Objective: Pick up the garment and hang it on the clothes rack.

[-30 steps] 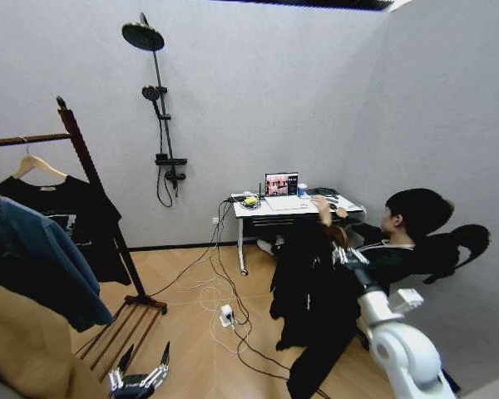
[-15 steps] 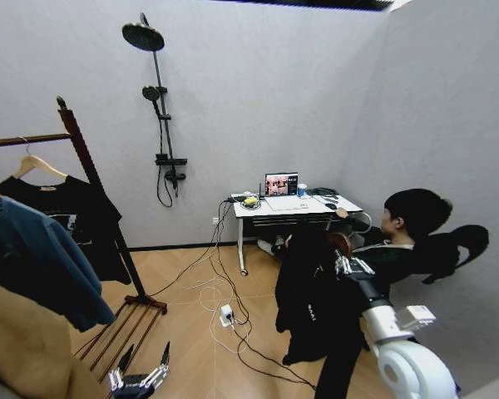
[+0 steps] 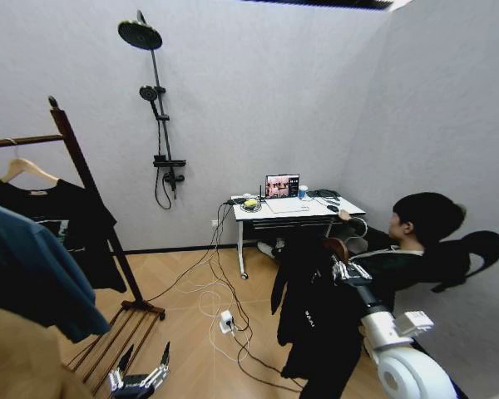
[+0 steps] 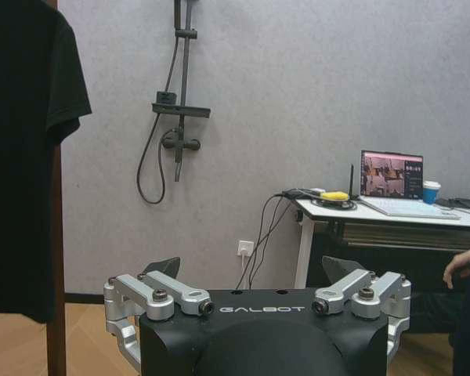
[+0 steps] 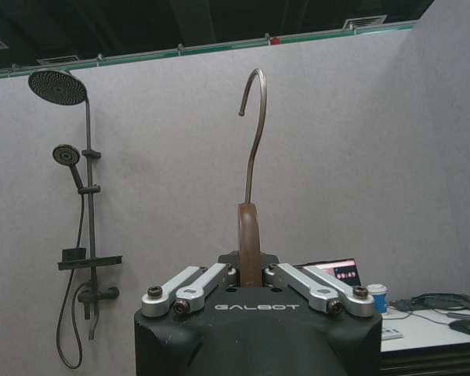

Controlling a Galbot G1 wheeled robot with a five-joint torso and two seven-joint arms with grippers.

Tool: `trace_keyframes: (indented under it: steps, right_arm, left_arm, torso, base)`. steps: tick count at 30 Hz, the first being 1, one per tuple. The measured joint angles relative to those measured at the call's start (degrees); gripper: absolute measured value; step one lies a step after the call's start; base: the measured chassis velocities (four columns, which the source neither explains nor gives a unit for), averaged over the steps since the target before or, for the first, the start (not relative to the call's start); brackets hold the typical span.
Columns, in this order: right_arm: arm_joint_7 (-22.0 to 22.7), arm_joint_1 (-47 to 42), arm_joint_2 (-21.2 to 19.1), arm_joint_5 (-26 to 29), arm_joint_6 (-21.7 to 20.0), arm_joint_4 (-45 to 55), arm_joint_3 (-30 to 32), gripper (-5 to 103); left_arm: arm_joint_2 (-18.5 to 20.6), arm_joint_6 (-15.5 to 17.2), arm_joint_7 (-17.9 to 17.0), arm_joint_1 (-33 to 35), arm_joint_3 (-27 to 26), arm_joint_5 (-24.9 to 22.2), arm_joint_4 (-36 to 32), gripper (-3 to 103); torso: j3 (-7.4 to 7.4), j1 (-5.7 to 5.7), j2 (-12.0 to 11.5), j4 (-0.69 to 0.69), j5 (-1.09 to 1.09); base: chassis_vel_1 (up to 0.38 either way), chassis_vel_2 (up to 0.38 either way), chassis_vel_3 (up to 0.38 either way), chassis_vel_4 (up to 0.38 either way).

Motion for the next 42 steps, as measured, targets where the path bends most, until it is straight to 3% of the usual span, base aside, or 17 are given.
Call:
trace_keyframes:
  steps: [5,7,12,23,30,32,42]
  right_arm:
    - [-0.75,0.19,0.12,-0.2,0.81,-0.86,-0.51,10]
    - [-1.13,0.56,0.17,-0.36,1.1,-1.46,-0.9,10]
    - [-1.45,1.25,0.02,-0.5,1.23,-2.17,-1.51,10]
    - [-2.9,3.83,-0.6,-0.94,2.06,-4.59,-3.69,10]
    - [-3.86,9.69,-3.31,0.01,2.1,-9.75,-6.28,10]
    - [-3.99,13.2,-5.66,0.59,1.91,-11.83,-8.07,10]
    - [-3.68,18.52,-11.19,3.29,-0.66,-10.97,-13.91,10]
  left_arm:
    - [0.01,0.0,0.0,-0.01,0.0,0.0,0.01,100]
    - [0.0,0.0,0.0,0.0,0.0,0.0,0.0,100]
    - [0.0,0.0,0.0,-0.01,0.0,0.0,0.0,100]
    - [0.0,0.0,-0.01,-0.02,0.0,0.0,0.0,100]
    - [0.01,0.0,0.0,0.0,0.0,0.0,0.0,100]
    - [0.0,0.0,-0.01,0.01,-0.01,0.0,0.0,100]
    - [0.0,0.0,0.0,0.0,0.0,0.0,0.0,100]
  torso:
    - [0.0,0.01,-0.01,-0.06,-0.04]
    - [0.0,0.02,-0.01,-0.01,0.02]
    - [-0.01,0.01,0.0,-0.07,-0.04]
    - [0.01,0.07,-0.03,-0.04,-0.04]
    - [-0.01,-0.02,0.0,-0.05,-0.03]
    - [-0.03,-0.06,0.03,-0.02,-0.04]
    - [0.0,0.02,0.0,-0.02,-0.03]
  base:
    - [-0.239,0.229,0.245,-0.252]
    - [-0.243,0.226,0.233,-0.241]
    - [-0.235,0.24,0.25,-0.232]
    - [-0.215,0.214,0.198,-0.201]
    - [-0.018,0.047,0.023,-0.009]
    - [0.073,-0.031,-0.013,0.075]
    - [0.026,0.021,0.043,0.037]
